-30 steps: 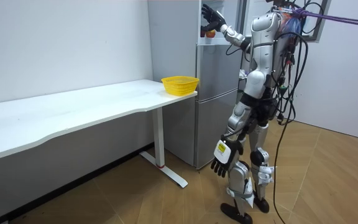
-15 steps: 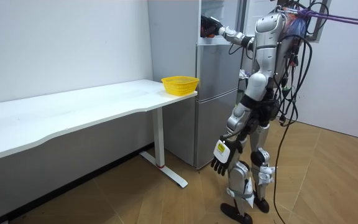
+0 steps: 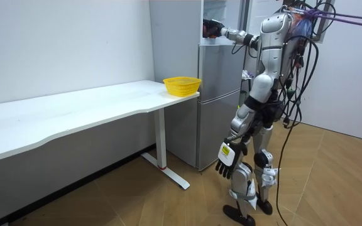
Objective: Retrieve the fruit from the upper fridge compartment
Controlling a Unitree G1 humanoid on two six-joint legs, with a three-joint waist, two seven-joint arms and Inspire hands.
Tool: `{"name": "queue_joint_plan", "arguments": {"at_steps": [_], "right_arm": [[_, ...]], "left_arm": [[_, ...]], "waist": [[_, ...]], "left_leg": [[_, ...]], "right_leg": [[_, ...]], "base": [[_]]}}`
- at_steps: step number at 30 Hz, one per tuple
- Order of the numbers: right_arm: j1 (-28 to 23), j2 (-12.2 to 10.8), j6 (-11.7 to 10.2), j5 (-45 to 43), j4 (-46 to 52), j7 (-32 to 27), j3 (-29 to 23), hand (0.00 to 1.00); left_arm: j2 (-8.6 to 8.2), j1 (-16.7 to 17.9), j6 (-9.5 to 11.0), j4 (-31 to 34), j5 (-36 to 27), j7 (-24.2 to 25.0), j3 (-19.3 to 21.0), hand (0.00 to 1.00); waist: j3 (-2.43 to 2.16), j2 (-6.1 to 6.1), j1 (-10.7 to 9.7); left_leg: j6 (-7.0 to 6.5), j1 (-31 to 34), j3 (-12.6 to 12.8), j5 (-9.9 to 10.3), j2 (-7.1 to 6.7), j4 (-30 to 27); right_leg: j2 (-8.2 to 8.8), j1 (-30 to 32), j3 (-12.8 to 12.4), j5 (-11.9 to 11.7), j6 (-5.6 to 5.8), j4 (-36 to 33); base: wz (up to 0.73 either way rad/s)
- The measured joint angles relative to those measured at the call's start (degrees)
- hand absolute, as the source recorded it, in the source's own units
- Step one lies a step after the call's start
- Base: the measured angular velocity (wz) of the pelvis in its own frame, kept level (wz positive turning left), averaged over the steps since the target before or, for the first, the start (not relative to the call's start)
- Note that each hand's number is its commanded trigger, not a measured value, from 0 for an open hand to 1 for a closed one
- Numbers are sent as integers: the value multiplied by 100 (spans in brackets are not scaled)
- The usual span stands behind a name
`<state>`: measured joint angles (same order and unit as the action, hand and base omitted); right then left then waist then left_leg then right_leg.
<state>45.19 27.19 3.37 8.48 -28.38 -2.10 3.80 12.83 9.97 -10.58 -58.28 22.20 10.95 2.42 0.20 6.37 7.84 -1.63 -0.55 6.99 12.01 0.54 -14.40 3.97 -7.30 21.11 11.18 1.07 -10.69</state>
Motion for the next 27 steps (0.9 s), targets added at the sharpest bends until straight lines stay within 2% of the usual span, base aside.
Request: {"name": "queue_joint_plan", "arguments": {"at_steps": [5,8,13,15,17,19,20,21,27], "right_arm": [[105,1,55,65,-186,286,-2,0],[118,6,115,152,-212,429,-9,0],[150,54,286,615,-235,727,-6,0],[151,178,336,917,-302,869,4,0],[154,205,384,1036,-336,934,3,2],[156,238,392,1172,-419,987,2,54],[170,246,422,1213,-487,1016,1,83],[193,250,425,1246,-586,1046,1,100],[355,246,423,1272,-911,1149,1,100]], "left_arm": [[-1,0,-122,37,-3,94,88,0],[-1,0,-170,43,-3,102,89,0],[-1,-9,-207,49,-16,98,87,0],[-1,-43,-270,49,-18,63,87,0],[1,-49,-330,67,-20,39,86,0],[4,-58,-366,94,-20,39,86,0],[5,-74,-395,94,-16,39,87,0],[5,-90,-417,94,-14,38,86,0],[54,-102,-487,94,-20,46,63,0]], "waist": [[-41,-73,24],[-58,-70,19],[-83,-32,-16],[-99,-4,-6],[-91,23,-15],[-81,48,-21],[-86,75,-14],[-79,97,-15],[-50,87,-20]], "left_leg": [[0,1,-1,0,5,-6],[0,-1,0,-1,7,-7],[0,0,0,-2,6,-1],[0,-7,0,-2,6,6],[0,-15,-3,-2,6,7],[1,-13,-7,-2,7,5],[1,-17,-8,-2,6,4],[1,-37,-13,-2,6,1],[-2,-59,-28,5,9,-17]], "right_leg": [[-10,15,-48,-7,-11,-6],[-10,23,-51,-8,-14,-9],[-9,20,-41,-9,-14,-8],[-9,9,-40,-9,-14,-3],[-9,-6,-35,-8,-14,3],[-9,-11,-18,-8,-14,5],[-8,-23,-9,-8,-14,6],[-8,-50,2,-9,-13,9],[-8,-81,4,-9,-12,6]], "base": [[0],[0],[0],[0],[0],[0],[3],[4],[0]]}}
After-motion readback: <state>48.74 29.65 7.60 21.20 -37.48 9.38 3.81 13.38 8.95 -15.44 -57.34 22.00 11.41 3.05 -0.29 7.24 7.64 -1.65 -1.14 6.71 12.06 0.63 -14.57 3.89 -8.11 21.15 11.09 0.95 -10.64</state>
